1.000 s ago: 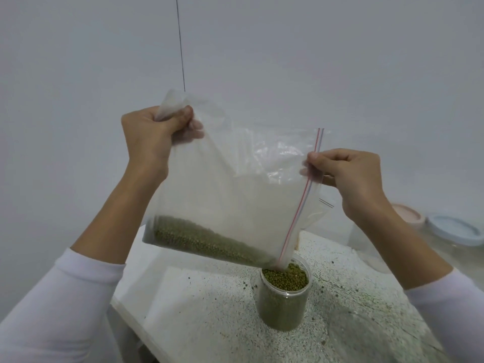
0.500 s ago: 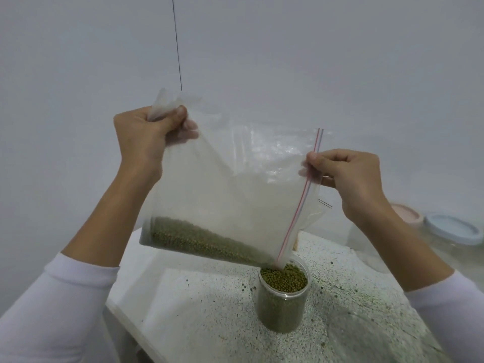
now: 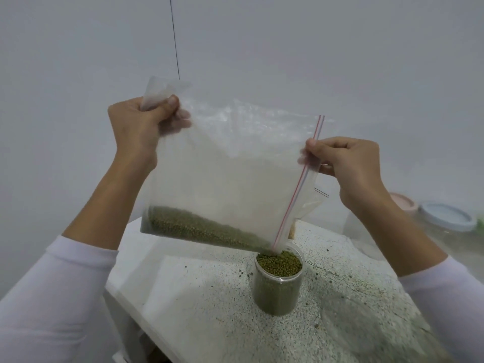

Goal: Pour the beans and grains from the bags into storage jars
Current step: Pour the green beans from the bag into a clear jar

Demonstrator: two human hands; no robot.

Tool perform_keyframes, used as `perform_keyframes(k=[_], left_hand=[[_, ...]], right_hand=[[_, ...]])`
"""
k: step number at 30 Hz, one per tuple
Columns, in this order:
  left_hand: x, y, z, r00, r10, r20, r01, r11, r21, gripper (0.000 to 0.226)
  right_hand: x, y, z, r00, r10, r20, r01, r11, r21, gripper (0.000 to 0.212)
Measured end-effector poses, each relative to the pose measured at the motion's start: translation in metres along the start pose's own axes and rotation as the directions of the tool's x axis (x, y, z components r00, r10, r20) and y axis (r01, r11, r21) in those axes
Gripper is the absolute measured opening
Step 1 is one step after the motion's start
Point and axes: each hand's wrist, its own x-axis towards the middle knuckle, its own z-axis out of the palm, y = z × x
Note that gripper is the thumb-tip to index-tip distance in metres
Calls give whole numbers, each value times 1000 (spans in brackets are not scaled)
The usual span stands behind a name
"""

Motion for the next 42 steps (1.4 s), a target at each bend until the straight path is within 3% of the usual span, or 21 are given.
perform_keyframes(k=[6, 10, 18, 42], left_hand=[[-2, 2, 0, 1000, -23, 6, 23, 1000, 3, 15], [-6, 4, -5, 999, -46, 8, 46, 999, -4, 26], [-12, 12, -5, 999, -38, -24, 38, 999, 11, 14], [-20, 19, 0, 999, -26, -37, 29, 996, 90, 15]], right_hand=[[0, -1, 0, 1000, 2, 4, -2, 1000, 2, 11], [-1, -1, 2, 1000, 3, 24, -3, 1000, 3, 12], [-5, -1, 2, 999, -3, 50, 0, 998, 56, 11], [1, 9, -6, 998, -12, 66, 8, 998, 58, 11]])
